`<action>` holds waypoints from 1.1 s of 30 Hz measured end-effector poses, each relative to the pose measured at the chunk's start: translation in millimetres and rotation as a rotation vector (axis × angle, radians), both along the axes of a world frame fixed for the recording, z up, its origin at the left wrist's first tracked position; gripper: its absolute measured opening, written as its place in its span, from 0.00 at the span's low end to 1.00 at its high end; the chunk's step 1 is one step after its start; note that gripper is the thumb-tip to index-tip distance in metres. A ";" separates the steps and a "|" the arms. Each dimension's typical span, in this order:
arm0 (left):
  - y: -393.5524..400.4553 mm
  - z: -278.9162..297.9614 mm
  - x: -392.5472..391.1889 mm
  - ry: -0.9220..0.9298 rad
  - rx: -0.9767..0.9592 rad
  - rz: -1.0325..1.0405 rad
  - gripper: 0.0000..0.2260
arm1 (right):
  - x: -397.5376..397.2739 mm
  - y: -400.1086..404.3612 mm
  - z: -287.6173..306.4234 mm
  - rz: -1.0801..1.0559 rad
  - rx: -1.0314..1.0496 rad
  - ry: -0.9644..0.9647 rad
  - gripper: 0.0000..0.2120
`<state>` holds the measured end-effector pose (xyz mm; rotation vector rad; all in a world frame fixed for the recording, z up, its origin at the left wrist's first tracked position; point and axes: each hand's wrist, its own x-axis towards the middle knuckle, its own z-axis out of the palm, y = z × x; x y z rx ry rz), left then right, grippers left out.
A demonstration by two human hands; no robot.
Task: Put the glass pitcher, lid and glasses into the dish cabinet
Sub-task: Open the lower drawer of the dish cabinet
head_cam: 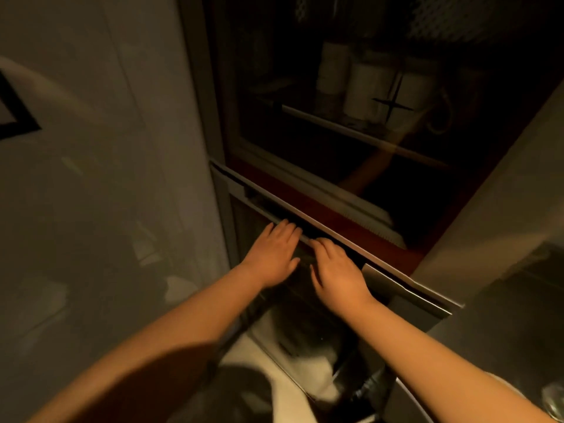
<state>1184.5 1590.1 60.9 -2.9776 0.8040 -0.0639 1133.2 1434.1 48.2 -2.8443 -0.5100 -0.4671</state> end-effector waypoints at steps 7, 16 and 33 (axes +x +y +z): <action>16.9 -0.4 8.0 -0.018 -0.046 -0.172 0.30 | -6.7 39.8 -9.2 -0.309 -0.044 -0.028 0.32; 18.4 3.4 13.1 -0.009 -0.040 -0.230 0.30 | -4.4 73.7 -7.5 -0.571 0.074 0.026 0.30; 15.4 6.4 10.1 -0.003 -0.032 -0.203 0.31 | -1.8 71.7 -4.4 -0.583 0.125 0.035 0.30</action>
